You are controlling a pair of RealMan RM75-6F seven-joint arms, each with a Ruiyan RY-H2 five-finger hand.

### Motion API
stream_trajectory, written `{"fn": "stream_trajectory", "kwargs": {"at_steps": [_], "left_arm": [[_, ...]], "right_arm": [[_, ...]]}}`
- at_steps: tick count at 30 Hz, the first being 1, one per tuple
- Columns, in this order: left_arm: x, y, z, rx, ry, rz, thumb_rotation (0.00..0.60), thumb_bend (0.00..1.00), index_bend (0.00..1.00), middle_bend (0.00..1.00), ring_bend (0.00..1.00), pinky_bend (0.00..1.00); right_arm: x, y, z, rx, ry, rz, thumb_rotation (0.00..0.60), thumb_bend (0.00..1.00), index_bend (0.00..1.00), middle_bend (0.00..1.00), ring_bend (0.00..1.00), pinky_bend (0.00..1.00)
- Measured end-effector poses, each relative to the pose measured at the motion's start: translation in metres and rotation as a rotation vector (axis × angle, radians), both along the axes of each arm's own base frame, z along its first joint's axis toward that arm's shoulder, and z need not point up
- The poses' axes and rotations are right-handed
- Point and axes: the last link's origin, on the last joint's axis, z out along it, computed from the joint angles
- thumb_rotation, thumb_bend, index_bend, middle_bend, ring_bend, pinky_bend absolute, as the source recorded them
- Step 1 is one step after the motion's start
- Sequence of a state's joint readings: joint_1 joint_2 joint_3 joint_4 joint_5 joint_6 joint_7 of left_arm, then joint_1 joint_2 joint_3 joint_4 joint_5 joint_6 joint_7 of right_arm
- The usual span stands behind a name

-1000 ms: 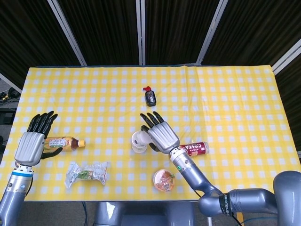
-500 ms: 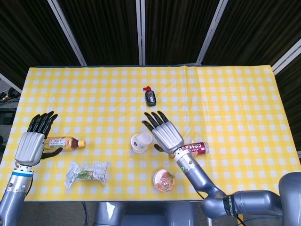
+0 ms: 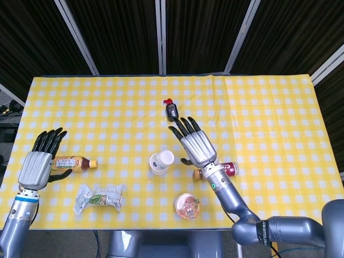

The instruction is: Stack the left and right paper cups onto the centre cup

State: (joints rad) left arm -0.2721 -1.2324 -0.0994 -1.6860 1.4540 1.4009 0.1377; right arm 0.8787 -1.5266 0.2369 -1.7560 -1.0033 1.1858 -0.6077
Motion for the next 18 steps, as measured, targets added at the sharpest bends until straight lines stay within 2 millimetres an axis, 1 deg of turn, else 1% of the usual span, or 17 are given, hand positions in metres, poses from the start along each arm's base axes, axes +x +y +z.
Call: {"fn": "stream_trajectory", "kwargs": {"at_steps": [9,18], "left_arm": [[0.0,0.001,0.0,-0.007,-0.003,0.005,0.6,0.1,0.0,0.0,0.0,0.0],[-0.001,0.003,-0.001,-0.022,-0.009,0.01,0.6,0.1,0.0,0.0,0.0,0.0]], "right_arm": [[0.014,-0.005,-0.016,0.012,-0.033,0.0,0.6,0.0,0.14,0.0,0.0,0.0],[0.032,0.0,-0.035,0.044,-0.058,0.018,0.6,0.0,0.14,0.0,0.0,0.0]]}}
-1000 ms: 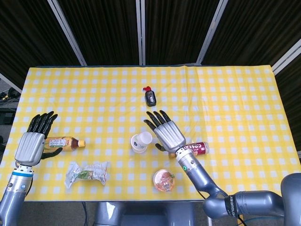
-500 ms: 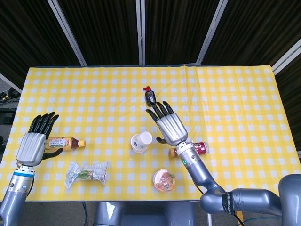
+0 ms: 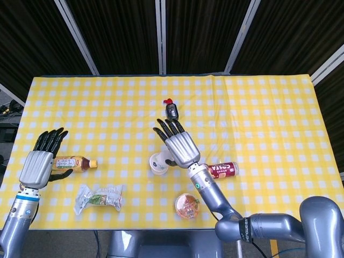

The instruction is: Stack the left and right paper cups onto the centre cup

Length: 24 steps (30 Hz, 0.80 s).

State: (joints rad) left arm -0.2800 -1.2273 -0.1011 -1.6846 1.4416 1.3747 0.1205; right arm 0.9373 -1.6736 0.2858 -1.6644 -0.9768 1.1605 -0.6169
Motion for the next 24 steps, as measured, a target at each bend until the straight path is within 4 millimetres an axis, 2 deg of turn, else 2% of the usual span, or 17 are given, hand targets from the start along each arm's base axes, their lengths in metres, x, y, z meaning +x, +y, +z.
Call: {"fn": "stream_trajectory", "kwargs": {"at_steps": [11,17,24], "left_arm": [[0.0,0.0,0.001,-0.001,0.0,-0.006,0.6,0.1,0.0,0.0,0.0,0.0],[0.001,-0.001,0.0,-0.004,0.001,-0.008,0.6,0.1,0.0,0.0,0.0,0.0],[0.002,-0.002,0.001,-0.002,-0.001,-0.011,0.6,0.1,0.0,0.0,0.0,0.0]], "right_arm": [[0.024,0.002,-0.014,0.006,-0.035,0.009,0.6,0.0,0.13,0.0,0.0,0.0],[0.027,0.001,-0.008,-0.01,-0.048,0.002,0.6,0.0,0.13,0.0,0.0,0.0],[0.018,-0.003,0.005,-0.056,-0.018,-0.002,0.6,0.0,0.12,0.0,0.0,0.0]]}}
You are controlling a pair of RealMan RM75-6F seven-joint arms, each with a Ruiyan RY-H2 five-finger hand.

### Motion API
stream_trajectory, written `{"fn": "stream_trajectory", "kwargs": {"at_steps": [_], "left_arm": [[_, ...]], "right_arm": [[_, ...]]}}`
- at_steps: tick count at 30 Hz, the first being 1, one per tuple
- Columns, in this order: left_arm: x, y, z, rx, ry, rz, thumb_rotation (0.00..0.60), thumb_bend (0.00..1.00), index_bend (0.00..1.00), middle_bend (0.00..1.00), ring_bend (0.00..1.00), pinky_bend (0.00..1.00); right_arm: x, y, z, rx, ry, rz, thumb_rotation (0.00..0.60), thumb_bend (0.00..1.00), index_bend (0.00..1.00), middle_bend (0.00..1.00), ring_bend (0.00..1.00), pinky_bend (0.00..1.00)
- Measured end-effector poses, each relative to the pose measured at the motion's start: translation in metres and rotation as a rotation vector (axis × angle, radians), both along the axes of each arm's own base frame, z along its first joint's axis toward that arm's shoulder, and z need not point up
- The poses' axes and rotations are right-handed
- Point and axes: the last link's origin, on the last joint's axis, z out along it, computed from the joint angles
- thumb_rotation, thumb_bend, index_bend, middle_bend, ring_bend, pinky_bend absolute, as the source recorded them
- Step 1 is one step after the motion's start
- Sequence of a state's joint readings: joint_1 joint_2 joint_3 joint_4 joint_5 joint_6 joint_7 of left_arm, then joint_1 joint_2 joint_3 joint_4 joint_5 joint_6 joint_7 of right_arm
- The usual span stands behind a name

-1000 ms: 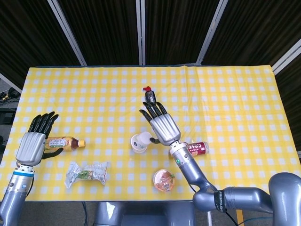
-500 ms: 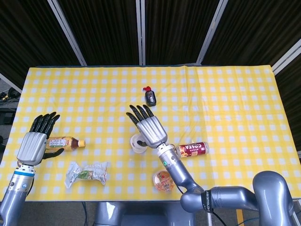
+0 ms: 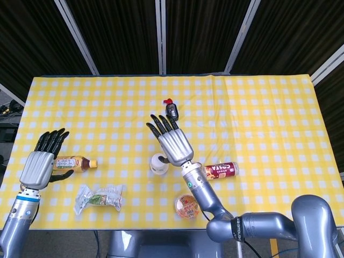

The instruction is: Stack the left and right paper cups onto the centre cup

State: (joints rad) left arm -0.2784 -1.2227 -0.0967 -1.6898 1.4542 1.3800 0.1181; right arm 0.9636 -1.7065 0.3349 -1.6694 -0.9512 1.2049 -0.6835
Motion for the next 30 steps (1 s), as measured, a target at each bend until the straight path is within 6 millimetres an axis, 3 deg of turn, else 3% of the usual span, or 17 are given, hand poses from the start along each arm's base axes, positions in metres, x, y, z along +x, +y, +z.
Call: {"fn": "stream_trajectory", "kwargs": {"at_steps": [5,13,24,30], "left_arm": [[-0.001,0.0,-0.001,0.0,0.007,0.004,0.6,0.1,0.0,0.0,0.0,0.0],[0.0,-0.004,-0.006,0.003,0.037,-0.01,0.6,0.1,0.0,0.0,0.0,0.0],[-0.014,-0.021,-0.012,0.009,0.069,0.026,0.6,0.1,0.0,0.0,0.0,0.0],[-0.024,-0.033,-0.013,0.015,0.078,0.04,0.6,0.1,0.0,0.0,0.0,0.0]], "right_arm": [[-0.023,-0.002,0.02,-0.043,0.02,-0.027,0.6,0.0,0.12,0.0,0.0,0.0],[-0.109,0.008,0.072,-0.134,0.03,-0.129,0.6,0.0,0.05,0.0,0.0,0.0],[-0.243,0.068,0.119,-0.177,0.007,-0.307,0.6,0.0,0.0,0.0,0.0,0.0],[-0.294,0.103,0.139,-0.227,-0.004,-0.369,0.6,0.0,0.0,0.0,0.0,0.0]]}}
